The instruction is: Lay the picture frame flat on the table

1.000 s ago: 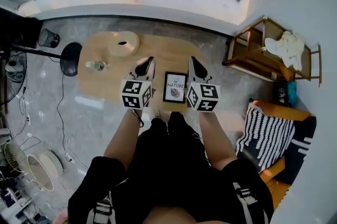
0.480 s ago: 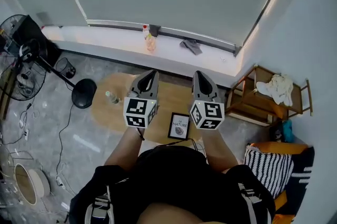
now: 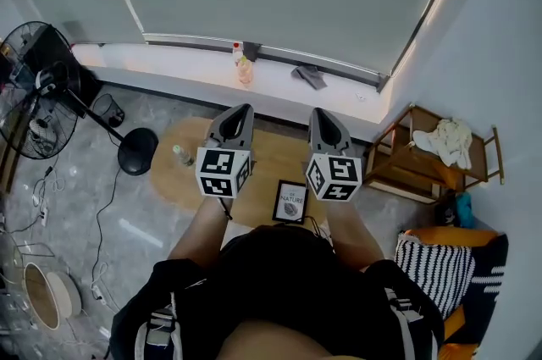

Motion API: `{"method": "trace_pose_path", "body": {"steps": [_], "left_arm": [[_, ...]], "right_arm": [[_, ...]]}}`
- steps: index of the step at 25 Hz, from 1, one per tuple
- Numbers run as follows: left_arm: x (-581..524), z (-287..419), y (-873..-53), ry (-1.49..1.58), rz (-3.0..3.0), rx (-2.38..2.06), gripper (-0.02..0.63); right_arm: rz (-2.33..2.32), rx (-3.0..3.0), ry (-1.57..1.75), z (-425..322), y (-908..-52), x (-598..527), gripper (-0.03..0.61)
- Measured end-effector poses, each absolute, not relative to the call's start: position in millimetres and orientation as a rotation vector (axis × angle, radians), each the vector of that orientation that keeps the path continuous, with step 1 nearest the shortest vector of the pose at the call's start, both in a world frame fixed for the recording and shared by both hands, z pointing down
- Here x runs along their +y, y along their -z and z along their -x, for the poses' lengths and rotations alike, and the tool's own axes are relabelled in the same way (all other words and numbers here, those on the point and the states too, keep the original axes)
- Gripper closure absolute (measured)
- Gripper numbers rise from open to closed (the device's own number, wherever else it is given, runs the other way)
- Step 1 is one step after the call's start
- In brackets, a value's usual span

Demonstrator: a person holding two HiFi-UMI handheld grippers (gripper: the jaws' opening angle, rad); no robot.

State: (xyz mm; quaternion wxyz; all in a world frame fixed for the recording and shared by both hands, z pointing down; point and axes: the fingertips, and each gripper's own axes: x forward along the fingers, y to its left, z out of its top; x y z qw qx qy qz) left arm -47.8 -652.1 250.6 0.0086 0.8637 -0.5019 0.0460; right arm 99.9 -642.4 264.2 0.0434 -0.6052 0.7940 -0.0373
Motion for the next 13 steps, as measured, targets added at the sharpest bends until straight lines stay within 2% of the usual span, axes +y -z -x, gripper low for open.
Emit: {"method": "trace_pose_path", "body": {"steps": [13], "left_arm": [[-652.5,41.1,-260.0,-0.133,-2.694,-1.501,0.591]], "right_arm": [[1.885,2.394,0.104,-107.5,-265.4,-638.5,0.566]]}}
